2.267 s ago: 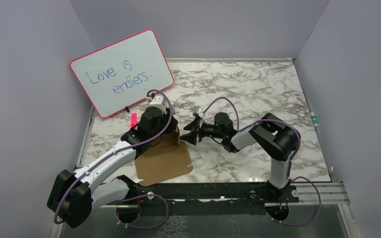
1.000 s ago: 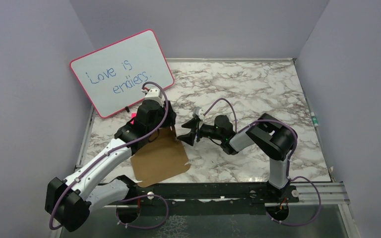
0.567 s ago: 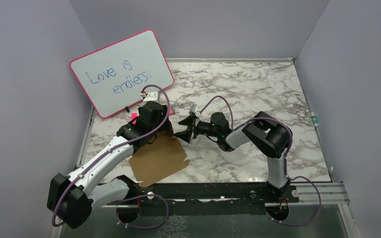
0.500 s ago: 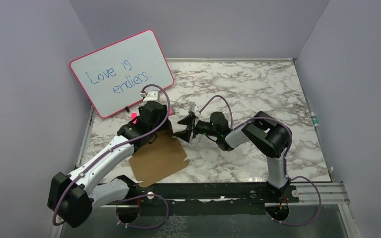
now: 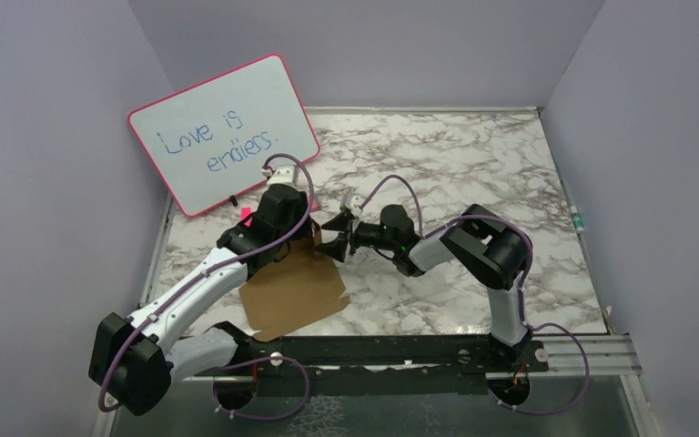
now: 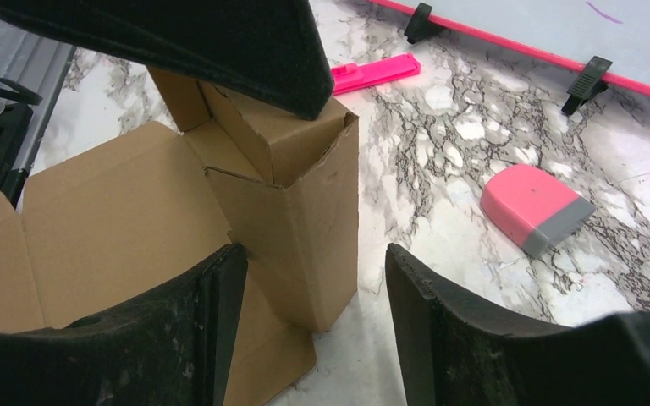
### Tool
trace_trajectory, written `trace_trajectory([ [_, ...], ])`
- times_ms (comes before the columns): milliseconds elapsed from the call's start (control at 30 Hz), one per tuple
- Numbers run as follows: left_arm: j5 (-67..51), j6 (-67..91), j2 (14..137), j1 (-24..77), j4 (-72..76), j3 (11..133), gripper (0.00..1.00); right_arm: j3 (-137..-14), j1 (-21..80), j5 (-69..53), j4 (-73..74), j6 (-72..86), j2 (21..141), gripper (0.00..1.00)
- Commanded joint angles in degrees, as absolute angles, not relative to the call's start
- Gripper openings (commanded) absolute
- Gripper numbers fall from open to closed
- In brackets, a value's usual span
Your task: Fold the paper box
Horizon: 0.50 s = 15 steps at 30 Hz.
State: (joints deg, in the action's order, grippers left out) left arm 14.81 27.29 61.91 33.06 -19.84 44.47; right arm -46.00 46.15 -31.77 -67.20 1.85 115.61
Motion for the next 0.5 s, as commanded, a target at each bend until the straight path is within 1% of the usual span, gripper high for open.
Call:
trace_trajectory([
  [0,10.6,28.1,62.1,33.1,-20.2,42.9,0.46,-48.4,46.5,-29.9,-66.6,-1.6,116.8,0.64],
  [167,6.2,28.6,62.8,33.1,-17.8,42.3,0.45,-47.7,46.5,-27.9,-67.9,-2.0,116.8,0.58],
  [200,5.6,28.6,63.0,33.1,-17.3,42.1,0.45,-47.6,46.5,-27.7,-67.8,-2.2,116.7,0.56],
  [300,4.9,28.6,63.5,33.1,-16.8,42.1,0.45,-47.4,46.5,-27.7,-67.4,-2.6,116.7,0.45],
  [333,4.6,28.6,63.6,33.1,-16.6,42.2,0.44,-47.4,46.6,-27.6,-67.2,-2.8,116.7,0.43],
  [467,3.9,28.5,63.8,33.1,-16.2,42.5,0.45,-46.6,46.5,-26.8,-66.7,-3.8,116.2,0.41],
])
